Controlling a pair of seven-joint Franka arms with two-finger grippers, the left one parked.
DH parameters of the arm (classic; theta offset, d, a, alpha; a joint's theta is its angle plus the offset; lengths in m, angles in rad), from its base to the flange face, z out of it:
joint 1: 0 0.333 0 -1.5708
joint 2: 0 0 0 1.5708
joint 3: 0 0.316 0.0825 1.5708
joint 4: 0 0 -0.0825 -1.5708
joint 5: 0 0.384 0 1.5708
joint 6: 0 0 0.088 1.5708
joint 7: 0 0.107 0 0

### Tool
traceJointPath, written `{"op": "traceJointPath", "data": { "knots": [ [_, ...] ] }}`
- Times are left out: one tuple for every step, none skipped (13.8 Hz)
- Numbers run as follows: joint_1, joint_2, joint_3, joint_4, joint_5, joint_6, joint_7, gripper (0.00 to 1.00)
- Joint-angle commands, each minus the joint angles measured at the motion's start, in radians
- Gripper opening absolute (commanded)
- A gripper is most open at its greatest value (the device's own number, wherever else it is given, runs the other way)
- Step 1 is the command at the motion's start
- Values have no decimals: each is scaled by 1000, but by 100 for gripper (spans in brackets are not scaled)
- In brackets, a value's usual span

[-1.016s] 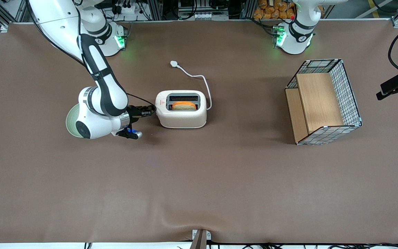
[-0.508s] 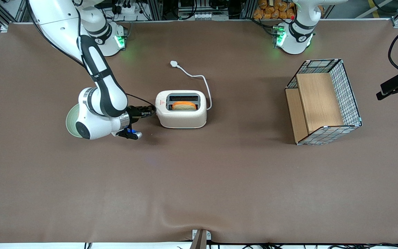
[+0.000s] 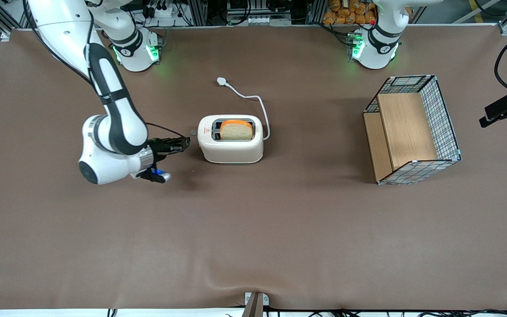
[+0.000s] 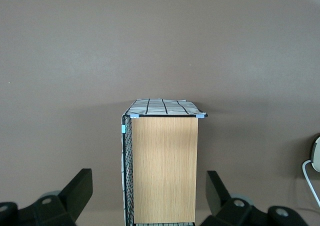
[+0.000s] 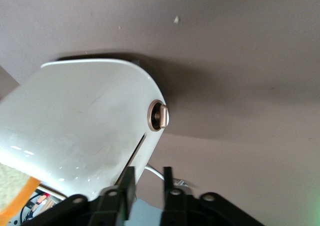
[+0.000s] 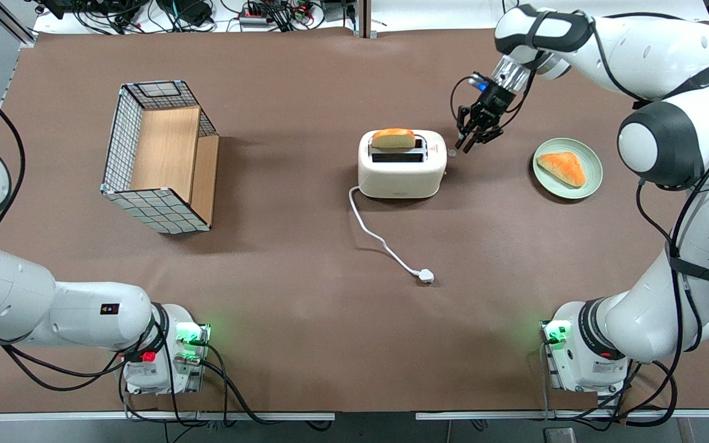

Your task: Press toaster button with right arm

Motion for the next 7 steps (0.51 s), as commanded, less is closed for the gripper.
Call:
{"op": "traceJointPath", "data": {
  "knots": [
    [-5,-33,-28,11,-13,-23,0,100],
    [-5,-42,-45,12,-20,-23,-6,100],
    [-5,-50,-50,15,-39,-23,-8,100],
    [-5,-61,-56,23,-62,-23,-7,100],
    [-5,-75,-56,29,-87,-23,-7,100],
    [-5,-88,-61,40,-114,-21,-8,100],
    [-5,-99,-71,50,-148,-16,-8,100]
  ]
}}
